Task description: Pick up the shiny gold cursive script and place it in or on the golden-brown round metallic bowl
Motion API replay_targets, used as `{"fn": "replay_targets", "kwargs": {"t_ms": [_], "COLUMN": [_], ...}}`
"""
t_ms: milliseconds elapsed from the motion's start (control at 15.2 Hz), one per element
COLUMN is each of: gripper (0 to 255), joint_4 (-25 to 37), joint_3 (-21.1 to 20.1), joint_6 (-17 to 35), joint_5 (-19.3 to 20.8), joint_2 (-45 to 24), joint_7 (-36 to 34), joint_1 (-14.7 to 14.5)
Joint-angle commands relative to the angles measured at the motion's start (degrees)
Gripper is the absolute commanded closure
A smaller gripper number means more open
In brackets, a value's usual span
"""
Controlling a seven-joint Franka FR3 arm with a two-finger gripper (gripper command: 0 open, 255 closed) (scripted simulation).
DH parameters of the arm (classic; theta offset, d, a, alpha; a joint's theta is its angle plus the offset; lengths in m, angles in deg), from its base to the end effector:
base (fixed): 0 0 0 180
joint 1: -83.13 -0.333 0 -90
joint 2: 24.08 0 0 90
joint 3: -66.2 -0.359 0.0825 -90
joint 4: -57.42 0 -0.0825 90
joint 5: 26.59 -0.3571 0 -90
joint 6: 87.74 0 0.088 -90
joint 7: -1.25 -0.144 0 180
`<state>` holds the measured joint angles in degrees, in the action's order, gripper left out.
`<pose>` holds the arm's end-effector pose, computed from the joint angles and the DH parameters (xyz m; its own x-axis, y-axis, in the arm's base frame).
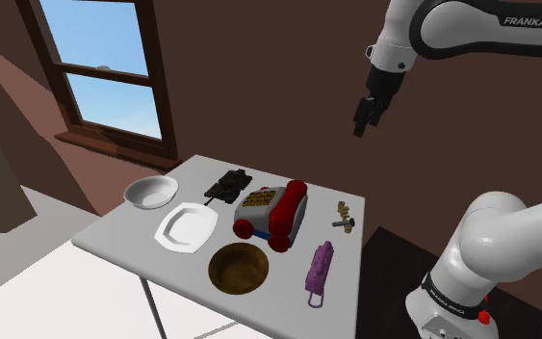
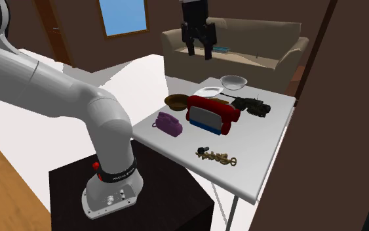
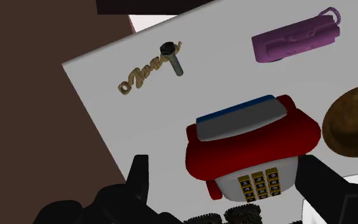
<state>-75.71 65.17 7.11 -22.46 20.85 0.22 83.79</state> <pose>0.2633 -0.0060 0.6067 0.9931 -0.0092 0.1169 -0.0189 -0.9964 0.0826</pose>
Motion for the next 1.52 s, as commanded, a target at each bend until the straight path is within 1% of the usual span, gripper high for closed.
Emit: {"fn": "replay_targets", "kwargs": {"t_ms": [0, 396, 792, 1122, 1452], "gripper": [0, 0, 0, 0, 0], "joint_4": [0.0, -10.2, -18.7, -24.4, -28.5], "joint_3": [0.0, 0.6, 1.2, 1.6, 2.0], "joint_6": [0.0, 10.2, 21.3, 31.6, 43.0], "joint_5": [0.0, 0.1, 0.1, 0.3, 0.5], "joint_2": [0.0, -1.0, -4.7, -10.2, -18.5], "joint_7": [0.0, -6.0, -11.9, -16.8, -21.8], "joint_1": [0.0, 3.2, 6.5, 9.3, 12.1]}}
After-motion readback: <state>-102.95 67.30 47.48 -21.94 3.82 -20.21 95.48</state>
